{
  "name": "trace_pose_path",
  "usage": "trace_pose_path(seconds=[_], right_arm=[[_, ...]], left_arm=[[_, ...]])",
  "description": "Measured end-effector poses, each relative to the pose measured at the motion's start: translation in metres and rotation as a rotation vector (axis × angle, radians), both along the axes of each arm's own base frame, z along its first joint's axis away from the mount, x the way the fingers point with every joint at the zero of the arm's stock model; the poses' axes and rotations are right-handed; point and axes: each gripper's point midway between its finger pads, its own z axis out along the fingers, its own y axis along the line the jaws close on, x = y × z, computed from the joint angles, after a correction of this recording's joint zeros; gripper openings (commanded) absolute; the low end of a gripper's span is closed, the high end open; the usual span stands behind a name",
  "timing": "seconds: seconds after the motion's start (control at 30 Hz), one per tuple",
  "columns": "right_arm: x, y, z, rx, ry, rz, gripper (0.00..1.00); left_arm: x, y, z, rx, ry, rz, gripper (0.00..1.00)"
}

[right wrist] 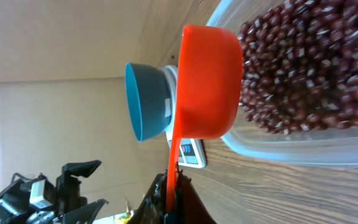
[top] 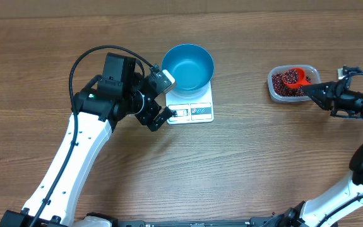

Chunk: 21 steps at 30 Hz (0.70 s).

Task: Scoop item into bowl and weigh 150g on scale
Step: 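Scoop beans and lift the red scoop out of the tub, then carry the filled scoop left over the blue bowl and tip it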

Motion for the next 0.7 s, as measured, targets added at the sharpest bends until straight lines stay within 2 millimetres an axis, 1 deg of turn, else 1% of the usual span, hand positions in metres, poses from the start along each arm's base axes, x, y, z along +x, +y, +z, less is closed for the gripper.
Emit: trace_pose_path(seconds=[0.07, 0.2, 0.5, 0.7], right_arm=[[-0.001, 0.007, 0.003, 0.018, -0.002, 0.016, 0.04], [0.002, 0.029, 0.01, 0.049, -0.027, 0.067, 0.04], [0.007, 0.091, 0.022, 0.115, -0.066, 0.211, 0.04], [0.005, 0.125, 0.033, 0.168, -0.072, 0.284, 0.04]], left_arm=[[0.0, 0.0, 0.0, 0.0, 0.0, 0.0, 1.0], [0.0, 0.0, 0.0, 0.0, 0.0, 0.0, 1.0], [0.0, 0.0, 0.0, 0.0, 0.0, 0.0, 1.0], [0.0, 0.0, 0.0, 0.0, 0.0, 0.0, 1.0]])
